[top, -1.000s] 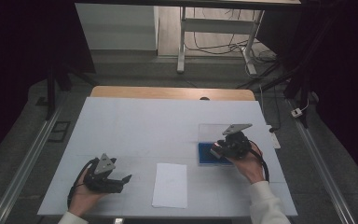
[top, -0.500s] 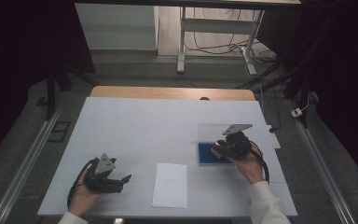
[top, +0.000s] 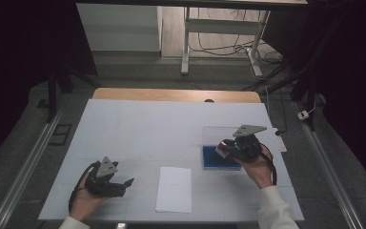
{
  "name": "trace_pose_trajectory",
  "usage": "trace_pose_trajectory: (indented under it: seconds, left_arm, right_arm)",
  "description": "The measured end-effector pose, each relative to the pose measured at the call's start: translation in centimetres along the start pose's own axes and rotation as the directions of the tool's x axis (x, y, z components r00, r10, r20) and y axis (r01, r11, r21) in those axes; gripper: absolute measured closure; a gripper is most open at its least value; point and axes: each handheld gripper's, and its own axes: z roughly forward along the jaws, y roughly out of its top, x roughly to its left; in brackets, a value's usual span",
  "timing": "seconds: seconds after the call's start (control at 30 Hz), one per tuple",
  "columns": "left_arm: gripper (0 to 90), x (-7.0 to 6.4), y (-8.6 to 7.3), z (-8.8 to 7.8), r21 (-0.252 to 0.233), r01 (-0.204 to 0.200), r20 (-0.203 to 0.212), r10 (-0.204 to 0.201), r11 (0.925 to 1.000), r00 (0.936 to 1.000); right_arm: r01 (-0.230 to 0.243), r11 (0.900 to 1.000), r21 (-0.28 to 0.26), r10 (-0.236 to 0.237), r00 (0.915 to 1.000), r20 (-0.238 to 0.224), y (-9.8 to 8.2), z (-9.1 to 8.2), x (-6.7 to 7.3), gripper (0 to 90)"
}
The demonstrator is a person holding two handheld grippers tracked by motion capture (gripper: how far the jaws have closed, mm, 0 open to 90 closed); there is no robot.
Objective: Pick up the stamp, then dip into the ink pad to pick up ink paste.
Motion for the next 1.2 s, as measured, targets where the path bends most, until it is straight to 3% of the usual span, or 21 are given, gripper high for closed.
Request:
trace_pose_trajectory:
  seconds: [0.3,0.53,0.87,1.2]
  left_arm:
    - [17.2,0.0,0.0,0.0,0.000,0.000,0.001,0.000,1.0000,1.0000]
    - [17.4,0.1,0.0,0.0,0.001,0.005,0.001,-0.005,1.0000,1.0000]
    - [17.5,0.1,0.0,0.1,0.003,0.004,-0.001,-0.004,1.0000,1.0000]
    - [17.8,0.1,-0.1,0.1,0.011,0.003,-0.002,-0.003,0.9999,1.0000]
  right_arm:
    - [0.002,0.998,-0.056,-0.003,0.9998,-0.018,0.7,-1.1,0.4,70.2]
    - [0.002,0.998,-0.068,-0.005,0.9993,-0.037,0.8,-1.3,0.4,70.1]
    - [0.024,1.000,-0.020,-0.024,0.9993,-0.029,1.0,-0.9,0.8,70.1]
    - [0.028,0.999,0.036,-0.028,0.9995,-0.013,0.8,0.7,1.2,70.2]
